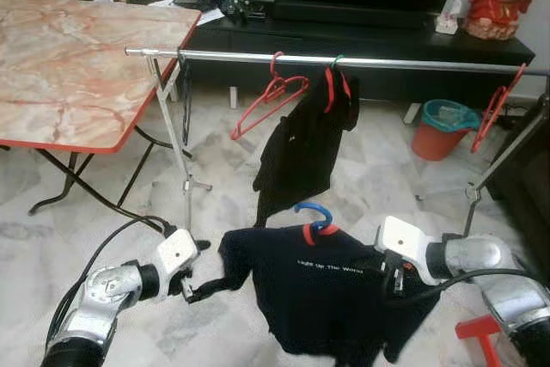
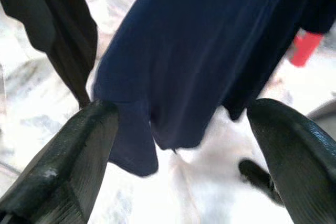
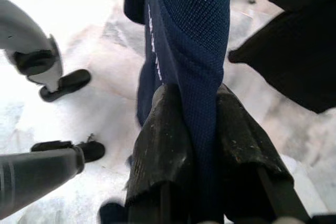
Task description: Hang hanger
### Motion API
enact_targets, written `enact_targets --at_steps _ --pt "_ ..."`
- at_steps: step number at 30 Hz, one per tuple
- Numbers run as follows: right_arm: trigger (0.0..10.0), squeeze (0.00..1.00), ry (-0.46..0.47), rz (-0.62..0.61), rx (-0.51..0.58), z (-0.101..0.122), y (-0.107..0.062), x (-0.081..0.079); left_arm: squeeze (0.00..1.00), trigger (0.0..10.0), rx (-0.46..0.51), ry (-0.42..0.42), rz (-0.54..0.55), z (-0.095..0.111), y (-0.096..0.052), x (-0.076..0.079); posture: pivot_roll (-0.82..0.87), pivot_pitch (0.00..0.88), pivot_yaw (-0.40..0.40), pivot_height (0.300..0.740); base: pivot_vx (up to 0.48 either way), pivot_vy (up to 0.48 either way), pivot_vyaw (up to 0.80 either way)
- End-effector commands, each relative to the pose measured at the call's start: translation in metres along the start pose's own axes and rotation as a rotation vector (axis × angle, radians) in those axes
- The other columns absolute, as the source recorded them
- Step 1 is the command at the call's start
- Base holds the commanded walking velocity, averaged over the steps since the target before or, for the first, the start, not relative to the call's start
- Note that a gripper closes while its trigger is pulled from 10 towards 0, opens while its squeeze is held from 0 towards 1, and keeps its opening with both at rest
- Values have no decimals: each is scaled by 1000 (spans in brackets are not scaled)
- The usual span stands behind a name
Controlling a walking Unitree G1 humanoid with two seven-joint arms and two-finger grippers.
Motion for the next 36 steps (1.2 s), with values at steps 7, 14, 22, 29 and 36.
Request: enact_targets --at_steps 7,14,22,29,36 --pt "10000 0 -71 32 28 14 -13 7 0 10000 -60 5 38 -6 -2 -10 -70 0 -56 740 0 0 0" --pt "10000 0 -89 128 67 25 -17 -3 0 10000 -81 -32 63 -7 1 -18 -81 0 -52 740 0 0 0" --pt "10000 0 -108 147 112 38 -16 -2 0 10000 -130 -97 20 -18 6 -15 -88 0 -51 740 0 0 0" --pt "10000 0 -119 162 131 45 -17 -2 0 10000 -131 -162 0 -25 7 -10 -88 0 -53 740 0 0 0" --pt "10000 0 -127 158 152 52 -17 0 0 0 -123 -198 20 -31 7 -10 -92 0 -55 740 0 0 0"
Point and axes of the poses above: a point about 5 cm out from each wrist's last joint towards the gripper, its own y axis pointing out of the wrist towards the gripper, its own z axis along the axis of the wrist's last joint, x = y × z, the point moved 3 cm from there along y, pointing out of the wrist towards the gripper, and after that the axes turned 9 degrees about -y, right-handed, at the moved point
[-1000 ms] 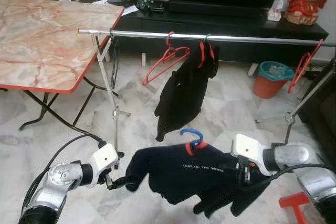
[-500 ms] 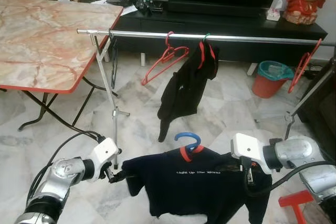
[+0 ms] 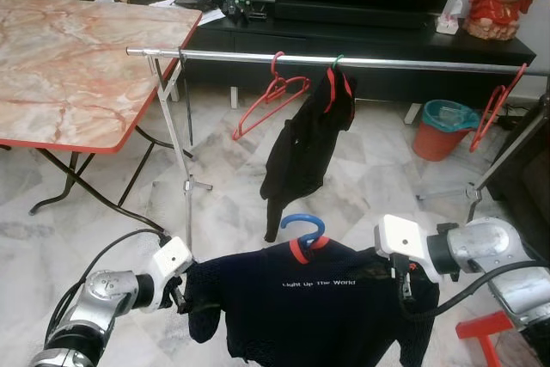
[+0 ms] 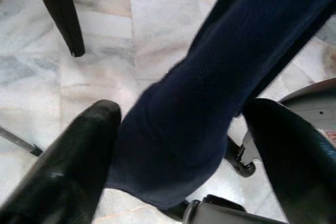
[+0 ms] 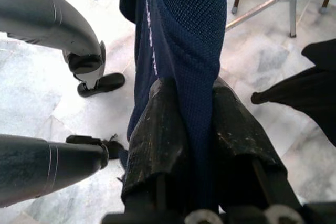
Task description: Hang hanger
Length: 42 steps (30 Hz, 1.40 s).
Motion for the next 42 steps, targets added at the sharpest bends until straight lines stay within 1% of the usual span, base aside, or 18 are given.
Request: enact_targets --at_steps 1,5,8,12,19,24,42 --pt "10000 0 -41 -16 31 13 -4 7 0 0 17 5 11 5 -1 -3 -92 0 -55 740 0 0 0" --pt "10000 0 -40 -16 33 13 -3 7 0 0 20 6 16 5 -2 -5 -90 0 -55 740 0 0 0" --pt "10000 0 -37 -6 45 15 2 6 0 0 37 5 32 7 -3 -7 -88 0 -55 740 0 0 0" --pt "10000 0 -35 -2 44 15 3 5 0 0 42 5 36 7 -4 -8 -86 0 -53 740 0 0 0" --pt "10000 0 -27 8 35 12 4 2 0 0 33 7 40 5 -4 -8 -87 0 -52 740 0 0 0" --pt "10000 0 -25 19 -2 6 5 0 0 0 12 21 41 2 -5 -8 -84 0 -53 740 0 0 0" --pt "10000 0 -23 20 -12 4 6 0 0 0 1 16 59 -3 -8 -11 -79 0 -54 740 0 0 0"
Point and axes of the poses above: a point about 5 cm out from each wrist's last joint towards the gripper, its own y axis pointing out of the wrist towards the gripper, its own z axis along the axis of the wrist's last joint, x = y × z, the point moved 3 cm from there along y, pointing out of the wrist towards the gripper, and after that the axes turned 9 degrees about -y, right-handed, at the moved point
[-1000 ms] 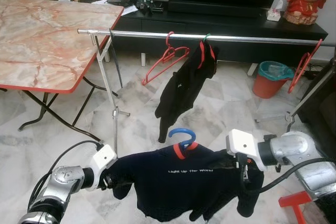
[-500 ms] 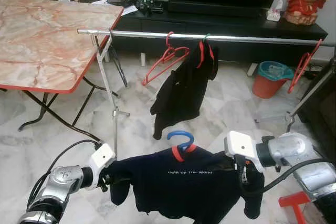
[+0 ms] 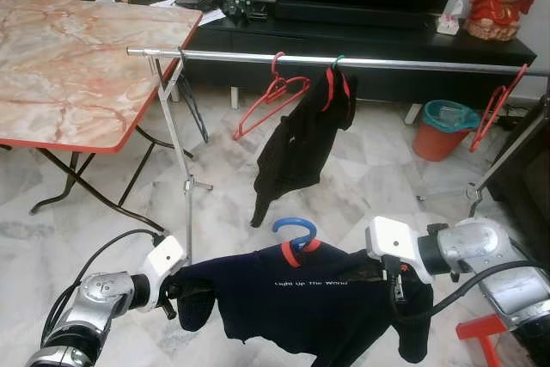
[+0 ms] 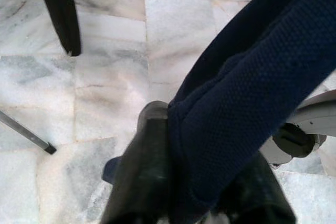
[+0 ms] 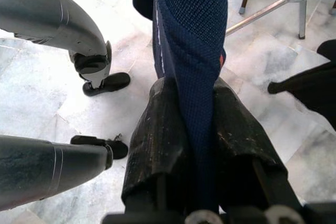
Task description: Hang hanger
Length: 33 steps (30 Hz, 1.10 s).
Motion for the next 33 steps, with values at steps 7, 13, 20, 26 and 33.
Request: enact_targets --at_steps 7,13,20,26,33 --pt "10000 0 -9 -123 -21 -1 -4 18 0 0 -48 0 67 -10 -5 -8 -77 0 -53 740 0 0 0" --pt "10000 0 15 -207 -147 -23 -10 24 0 0 18 -64 248 -11 -13 -24 -77 0 -50 740 0 0 0" --pt "10000 0 27 -237 -150 -27 -12 25 0 0 -15 -91 383 -25 -19 -32 -80 0 -51 740 0 0 0" --pt "10000 0 21 -391 -123 -20 -15 47 0 0 -105 -96 390 -42 -17 -26 -78 0 -54 740 0 0 0" --pt "10000 0 68 -625 -149 -21 -21 76 0 0 -261 -136 526 -70 -20 -26 -77 0 -55 740 0 0 0"
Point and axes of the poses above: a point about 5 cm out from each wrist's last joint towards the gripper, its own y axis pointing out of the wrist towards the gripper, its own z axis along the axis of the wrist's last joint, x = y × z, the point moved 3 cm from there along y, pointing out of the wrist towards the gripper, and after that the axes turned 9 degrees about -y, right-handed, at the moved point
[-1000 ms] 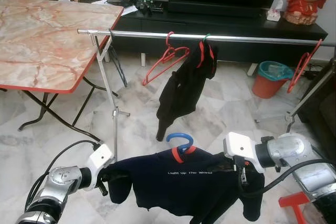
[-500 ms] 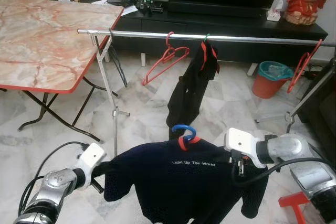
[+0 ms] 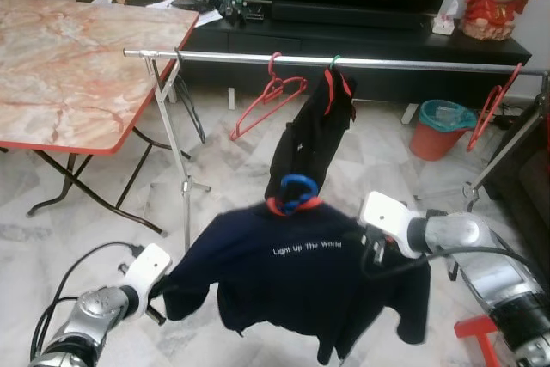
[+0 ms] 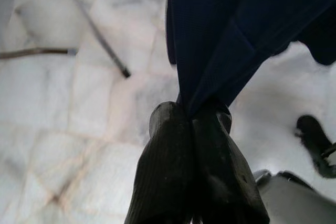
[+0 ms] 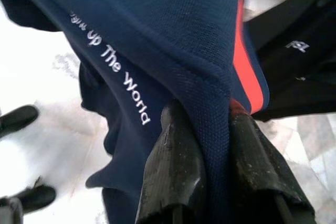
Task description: Hang hanger
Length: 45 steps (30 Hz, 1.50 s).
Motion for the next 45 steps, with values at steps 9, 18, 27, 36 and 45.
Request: enact_targets --at_steps 9,18,27,36,45 --pt "10000 0 88 -318 51 8 -12 47 0 0 -236 -108 38 -46 -2 10 -77 0 -55 740 0 0 0" --pt "10000 0 118 -344 242 39 -10 47 0 0 -345 -280 134 -60 -2 13 -79 0 -58 740 0 0 0" --pt "10000 0 162 -241 365 59 -3 27 0 0 -338 -513 150 -60 3 28 -82 0 -58 740 0 0 0" --pt "10000 0 143 -110 286 47 7 3 0 0 -310 -450 86 -49 8 33 -77 0 -60 740 0 0 0" --pt "10000 0 155 -105 315 53 8 0 0 10000 -269 -332 100 -45 8 27 -77 0 -58 740 0 0 0"
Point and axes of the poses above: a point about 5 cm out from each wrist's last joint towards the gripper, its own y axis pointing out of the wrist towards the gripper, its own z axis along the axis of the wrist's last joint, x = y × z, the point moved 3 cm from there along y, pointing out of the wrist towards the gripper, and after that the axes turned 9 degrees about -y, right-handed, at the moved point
